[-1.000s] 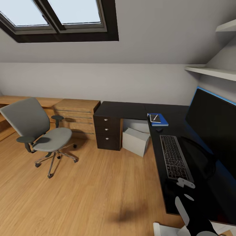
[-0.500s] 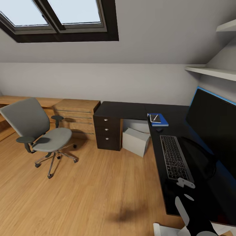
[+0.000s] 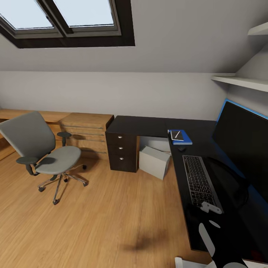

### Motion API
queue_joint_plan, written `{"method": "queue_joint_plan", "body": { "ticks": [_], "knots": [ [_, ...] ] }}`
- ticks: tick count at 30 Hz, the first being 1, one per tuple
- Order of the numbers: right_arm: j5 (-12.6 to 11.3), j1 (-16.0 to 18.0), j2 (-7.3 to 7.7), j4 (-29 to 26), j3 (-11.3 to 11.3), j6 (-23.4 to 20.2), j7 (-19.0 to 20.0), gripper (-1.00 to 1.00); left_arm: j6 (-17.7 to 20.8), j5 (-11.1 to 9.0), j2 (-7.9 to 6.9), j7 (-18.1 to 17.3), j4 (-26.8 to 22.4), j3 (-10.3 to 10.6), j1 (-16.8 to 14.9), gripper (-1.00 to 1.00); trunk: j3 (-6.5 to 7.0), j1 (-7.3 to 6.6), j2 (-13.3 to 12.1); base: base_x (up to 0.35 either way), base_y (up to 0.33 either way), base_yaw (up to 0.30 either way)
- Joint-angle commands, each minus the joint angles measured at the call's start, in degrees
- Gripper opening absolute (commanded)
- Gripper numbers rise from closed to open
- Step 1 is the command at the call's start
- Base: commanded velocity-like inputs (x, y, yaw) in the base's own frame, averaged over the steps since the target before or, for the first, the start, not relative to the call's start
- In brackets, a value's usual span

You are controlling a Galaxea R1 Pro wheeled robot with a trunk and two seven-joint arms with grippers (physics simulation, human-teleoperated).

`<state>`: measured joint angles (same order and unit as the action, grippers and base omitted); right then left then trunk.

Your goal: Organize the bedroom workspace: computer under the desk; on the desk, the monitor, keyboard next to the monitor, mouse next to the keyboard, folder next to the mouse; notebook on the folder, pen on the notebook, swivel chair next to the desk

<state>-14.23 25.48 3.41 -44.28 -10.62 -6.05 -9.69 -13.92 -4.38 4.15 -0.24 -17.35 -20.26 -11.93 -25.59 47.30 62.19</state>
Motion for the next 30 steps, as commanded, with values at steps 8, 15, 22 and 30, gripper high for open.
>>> {"method": "queue_joint_plan", "body": {
  "ticks": [8, 15, 22, 30],
  "knots": [
    [-0.5, 0.0, 0.01, -0.1, 0.1, -0.3, -0.2, 1.00, -0.1, -0.5, 0.00, 0.0, 0.0, 0.0, 0.0, 1.00, -0.06, 0.00, 0.0, 0.005, 0.000, 0.000],
    [-0.5, 0.0, 0.01, -0.1, 0.1, -0.3, -0.2, 1.00, -0.1, -0.5, 0.00, 0.0, 0.0, 0.0, 0.0, 1.00, -0.06, 0.00, 0.0, 0.001, 0.000, 0.000],
    [-0.5, 0.0, 0.01, -0.1, 0.1, -0.3, -0.2, 1.00, -0.2, -0.5, 0.02, 0.0, 0.0, 0.0, 0.0, 1.00, -0.06, 0.00, 0.0, 0.037, 0.000, 0.000],
    [-0.5, 0.0, 0.01, -0.1, 0.1, -0.3, -0.2, 1.00, -0.2, -0.5, -0.01, 0.0, 0.0, 0.0, 0.0, 1.00, -0.06, 0.00, 0.0, 0.009, 0.000, 0.000]
  ]
}}
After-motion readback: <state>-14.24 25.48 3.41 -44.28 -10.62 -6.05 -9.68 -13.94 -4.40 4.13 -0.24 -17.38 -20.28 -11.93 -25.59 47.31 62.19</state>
